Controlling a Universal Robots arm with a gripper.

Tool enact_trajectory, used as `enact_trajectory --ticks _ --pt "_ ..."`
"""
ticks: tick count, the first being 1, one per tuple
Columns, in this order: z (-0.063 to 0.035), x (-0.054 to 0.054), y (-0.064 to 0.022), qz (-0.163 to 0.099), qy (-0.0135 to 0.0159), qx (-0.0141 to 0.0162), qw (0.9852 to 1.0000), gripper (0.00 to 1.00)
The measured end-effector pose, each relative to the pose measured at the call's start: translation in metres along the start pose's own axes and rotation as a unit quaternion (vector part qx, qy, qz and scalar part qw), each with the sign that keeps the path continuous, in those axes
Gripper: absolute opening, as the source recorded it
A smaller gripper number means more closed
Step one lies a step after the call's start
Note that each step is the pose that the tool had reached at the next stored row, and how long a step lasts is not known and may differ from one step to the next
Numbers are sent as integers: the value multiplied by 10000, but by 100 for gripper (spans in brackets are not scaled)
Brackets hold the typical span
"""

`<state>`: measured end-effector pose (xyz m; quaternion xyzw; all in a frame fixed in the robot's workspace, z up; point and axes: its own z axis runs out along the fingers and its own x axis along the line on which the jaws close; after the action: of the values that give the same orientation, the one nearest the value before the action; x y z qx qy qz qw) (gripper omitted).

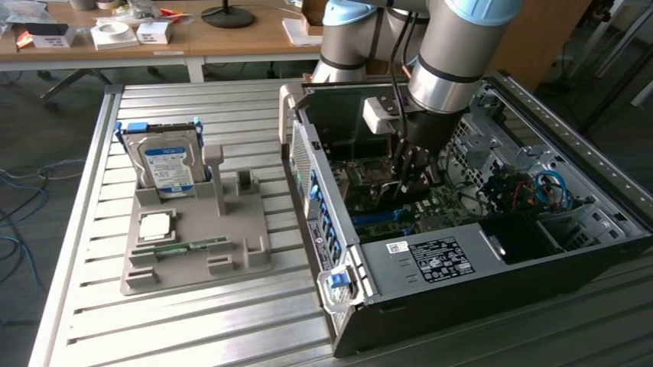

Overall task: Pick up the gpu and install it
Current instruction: 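Insert the gpu into the slot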

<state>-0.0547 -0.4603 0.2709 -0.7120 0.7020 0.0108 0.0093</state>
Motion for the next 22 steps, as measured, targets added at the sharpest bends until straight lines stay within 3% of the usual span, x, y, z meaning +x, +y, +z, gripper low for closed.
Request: enact_trajectory --ticks 22 --pt "7 -7 77 4 -1 0 10000 26"
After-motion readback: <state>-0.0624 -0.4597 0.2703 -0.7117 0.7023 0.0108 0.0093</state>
